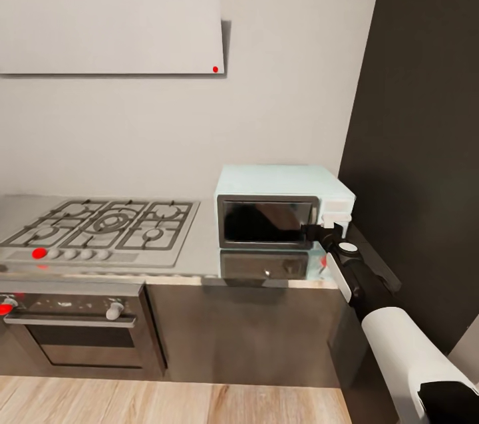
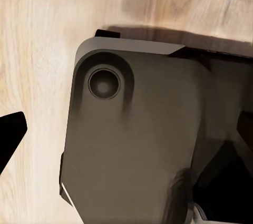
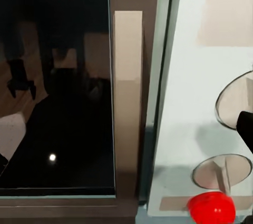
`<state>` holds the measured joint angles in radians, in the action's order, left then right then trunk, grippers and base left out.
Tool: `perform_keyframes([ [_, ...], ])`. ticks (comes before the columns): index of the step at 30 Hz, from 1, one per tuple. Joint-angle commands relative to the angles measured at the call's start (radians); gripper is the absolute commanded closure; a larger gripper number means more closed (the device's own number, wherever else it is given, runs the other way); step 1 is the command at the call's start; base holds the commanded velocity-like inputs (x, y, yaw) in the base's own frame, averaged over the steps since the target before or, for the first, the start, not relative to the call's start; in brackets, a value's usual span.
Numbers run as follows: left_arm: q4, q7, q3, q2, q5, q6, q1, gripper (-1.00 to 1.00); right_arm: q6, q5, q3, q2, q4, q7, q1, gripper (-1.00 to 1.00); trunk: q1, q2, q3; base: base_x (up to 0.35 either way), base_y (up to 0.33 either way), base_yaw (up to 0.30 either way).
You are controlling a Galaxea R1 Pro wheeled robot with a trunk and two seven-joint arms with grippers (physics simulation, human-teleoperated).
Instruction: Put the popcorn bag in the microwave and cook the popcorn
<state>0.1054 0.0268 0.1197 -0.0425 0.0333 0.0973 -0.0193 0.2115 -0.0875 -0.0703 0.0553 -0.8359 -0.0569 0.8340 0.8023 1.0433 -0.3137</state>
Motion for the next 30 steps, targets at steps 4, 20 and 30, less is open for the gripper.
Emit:
perform_keyframes([
  [4, -0.001, 0.001, 0.005, 0.000, 0.003, 0.003, -0.001, -1.00, 0.005, -0.009, -0.005, 0.001, -0.002, -0.006, 0.001, -1.00, 0.000, 0.001, -0.001, 0.108, 0.000, 0.000],
  [20, -0.001, 0.001, 0.005, 0.000, 0.003, 0.003, -0.001, -1.00, 0.005, -0.009, -0.005, 0.003, -0.002, -0.004, 0.001, -1.00, 0.000, 0.001, -0.001, 0.055, 0.000, 0.000],
  [30, -0.001, 0.001, 0.005, 0.000, 0.003, 0.002, -0.001, -1.00, 0.005, -0.009, -0.006, 0.003, -0.002, -0.004, 0.001, 1.00, 0.000, 0.001, -0.001, 0.002, 0.000, 0.000],
])
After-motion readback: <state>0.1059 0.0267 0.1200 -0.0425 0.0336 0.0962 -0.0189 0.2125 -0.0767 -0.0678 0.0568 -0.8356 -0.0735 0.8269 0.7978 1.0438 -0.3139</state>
